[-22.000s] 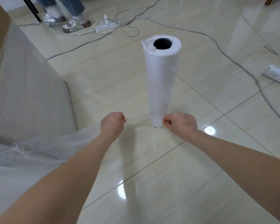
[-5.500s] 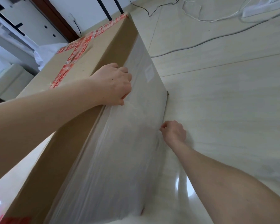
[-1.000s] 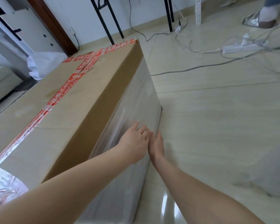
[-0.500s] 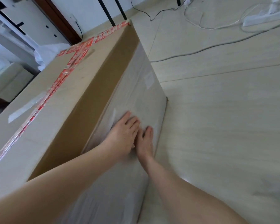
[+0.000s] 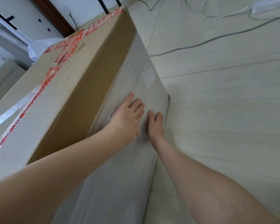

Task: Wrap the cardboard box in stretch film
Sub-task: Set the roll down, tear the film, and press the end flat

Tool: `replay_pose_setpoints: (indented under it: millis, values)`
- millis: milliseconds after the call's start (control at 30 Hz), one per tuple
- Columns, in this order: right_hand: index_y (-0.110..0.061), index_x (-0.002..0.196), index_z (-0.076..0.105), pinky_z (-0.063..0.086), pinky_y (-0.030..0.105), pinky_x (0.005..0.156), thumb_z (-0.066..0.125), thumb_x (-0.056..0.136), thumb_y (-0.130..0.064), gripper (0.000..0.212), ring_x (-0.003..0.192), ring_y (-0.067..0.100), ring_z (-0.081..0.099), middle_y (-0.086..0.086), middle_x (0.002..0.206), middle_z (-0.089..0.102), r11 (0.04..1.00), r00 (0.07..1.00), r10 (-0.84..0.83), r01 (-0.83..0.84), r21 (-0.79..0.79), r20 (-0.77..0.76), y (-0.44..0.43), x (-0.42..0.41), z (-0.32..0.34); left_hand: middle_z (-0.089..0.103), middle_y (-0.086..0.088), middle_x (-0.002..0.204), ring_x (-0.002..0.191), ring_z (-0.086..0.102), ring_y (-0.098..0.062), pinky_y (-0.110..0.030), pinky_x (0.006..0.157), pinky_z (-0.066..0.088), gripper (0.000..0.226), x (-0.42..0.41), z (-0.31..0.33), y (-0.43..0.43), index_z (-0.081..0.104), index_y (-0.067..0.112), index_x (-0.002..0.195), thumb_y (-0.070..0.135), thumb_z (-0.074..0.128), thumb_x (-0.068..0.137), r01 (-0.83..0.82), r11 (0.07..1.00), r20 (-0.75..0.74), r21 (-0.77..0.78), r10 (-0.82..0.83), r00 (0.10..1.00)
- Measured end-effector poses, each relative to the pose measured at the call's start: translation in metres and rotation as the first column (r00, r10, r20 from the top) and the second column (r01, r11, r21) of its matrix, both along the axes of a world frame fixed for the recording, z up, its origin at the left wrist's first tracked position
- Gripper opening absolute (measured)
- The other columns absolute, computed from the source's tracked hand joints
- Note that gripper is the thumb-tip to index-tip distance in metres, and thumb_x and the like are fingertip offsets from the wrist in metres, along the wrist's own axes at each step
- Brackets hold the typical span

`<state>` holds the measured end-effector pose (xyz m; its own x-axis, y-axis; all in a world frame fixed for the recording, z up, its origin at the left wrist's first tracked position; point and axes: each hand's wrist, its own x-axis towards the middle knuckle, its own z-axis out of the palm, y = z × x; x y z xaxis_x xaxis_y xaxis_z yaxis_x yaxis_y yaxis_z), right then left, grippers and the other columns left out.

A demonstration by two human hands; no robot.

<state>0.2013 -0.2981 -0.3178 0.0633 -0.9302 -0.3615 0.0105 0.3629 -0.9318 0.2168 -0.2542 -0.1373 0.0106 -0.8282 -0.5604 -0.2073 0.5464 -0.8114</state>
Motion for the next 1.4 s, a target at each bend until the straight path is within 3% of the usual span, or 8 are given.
replay_pose_setpoints:
  millis: [200,267,367,433,600,800,1033,1400]
  values:
    - [0.003,0.143,0.031,0.016,0.039,0.117,0.028,0.101,-0.044,0.063,0.142,0.028,0.024,0.021,0.151,0.027,0.998,0.998,-0.014,0.010,0.063,0.064,-0.014,-0.002,-0.005,-0.008,-0.014,0.160,0.147,-0.010,-0.033,-0.057,0.113,-0.011,0.074,0.000,-0.001,-0.003,-0.005,0.004,0.151,0.054,0.012,0.099,0.018,1.000,-0.031,-0.007,-0.018,0.999]
    - [0.000,0.143,0.033,0.019,0.038,0.116,0.029,0.101,-0.045,0.062,0.140,0.030,0.027,0.021,0.150,0.029,0.994,0.993,-0.071,0.062,0.088,0.097,-0.018,-0.011,-0.005,0.005,-0.015,0.160,0.147,0.001,-0.033,-0.052,0.116,-0.006,0.064,-0.003,0.004,-0.003,0.007,0.002,0.152,0.042,0.018,0.102,0.006,0.999,-0.168,-0.032,-0.011,0.986]
    - [-0.004,0.151,0.018,0.014,0.032,0.117,0.030,0.101,-0.047,0.067,0.146,0.025,0.016,0.017,0.157,0.016,0.984,0.983,-0.159,0.150,0.101,0.089,-0.019,-0.023,-0.007,0.020,-0.010,0.157,0.146,0.015,-0.026,-0.038,0.118,0.012,0.048,-0.013,0.017,-0.008,0.026,0.008,0.148,0.020,0.028,0.101,-0.044,0.997,-0.478,-0.060,0.010,0.878]
    - [-0.003,0.151,0.014,0.012,0.029,0.116,0.030,0.101,-0.046,0.068,0.147,0.023,0.013,0.016,0.158,0.012,0.985,0.985,-0.163,0.159,0.070,0.053,-0.012,-0.027,-0.002,0.020,-0.008,0.157,0.146,0.014,-0.023,-0.035,0.119,0.013,0.048,-0.021,0.025,-0.011,0.028,0.010,0.147,0.015,0.028,0.100,-0.041,0.997,-0.532,-0.069,-0.003,0.847]
    - [-0.004,0.151,0.014,0.010,0.027,0.117,0.031,0.100,-0.045,0.068,0.147,0.021,0.013,0.014,0.159,0.013,0.987,0.986,-0.159,0.158,0.022,0.047,0.017,-0.023,0.011,0.001,-0.011,0.160,0.148,-0.004,-0.026,-0.049,0.117,-0.004,0.055,-0.021,0.025,0.007,0.008,0.008,0.152,0.024,0.021,0.101,-0.045,0.997,-0.367,-0.056,0.021,0.930]
    - [-0.002,0.150,0.016,0.011,0.026,0.118,0.035,0.102,-0.031,0.059,0.147,0.021,0.014,0.014,0.159,0.013,0.993,0.993,-0.114,0.114,-0.004,-0.018,0.075,-0.009,0.009,-0.007,-0.011,0.160,0.147,-0.012,-0.029,-0.056,0.111,-0.016,0.064,-0.016,-0.001,0.049,-0.006,0.006,0.152,0.038,0.019,0.102,-0.038,0.992,-0.213,0.118,0.062,0.975]
    - [-0.004,0.151,0.012,0.003,0.021,0.116,0.031,0.104,-0.030,0.057,0.148,0.014,0.002,0.008,0.161,0.003,0.999,0.999,0.001,0.000,-0.034,0.046,0.084,0.011,0.015,-0.006,-0.011,0.160,0.147,-0.010,-0.031,-0.055,0.112,-0.015,0.066,0.000,-0.007,0.045,-0.004,0.004,0.151,0.043,0.018,0.103,-0.043,0.988,-0.054,0.149,0.051,0.997]
    - [-0.002,0.151,0.012,0.000,0.027,0.119,0.027,0.103,-0.040,0.063,0.148,0.018,0.003,0.011,0.160,0.008,1.000,0.998,-0.006,0.004,0.024,0.055,0.015,0.001,-0.003,-0.010,-0.010,0.160,0.147,-0.011,-0.030,-0.055,0.113,-0.013,0.074,-0.001,0.010,0.006,-0.003,0.010,0.153,0.058,0.015,0.098,-0.023,0.999,-0.015,0.049,0.024,1.000]
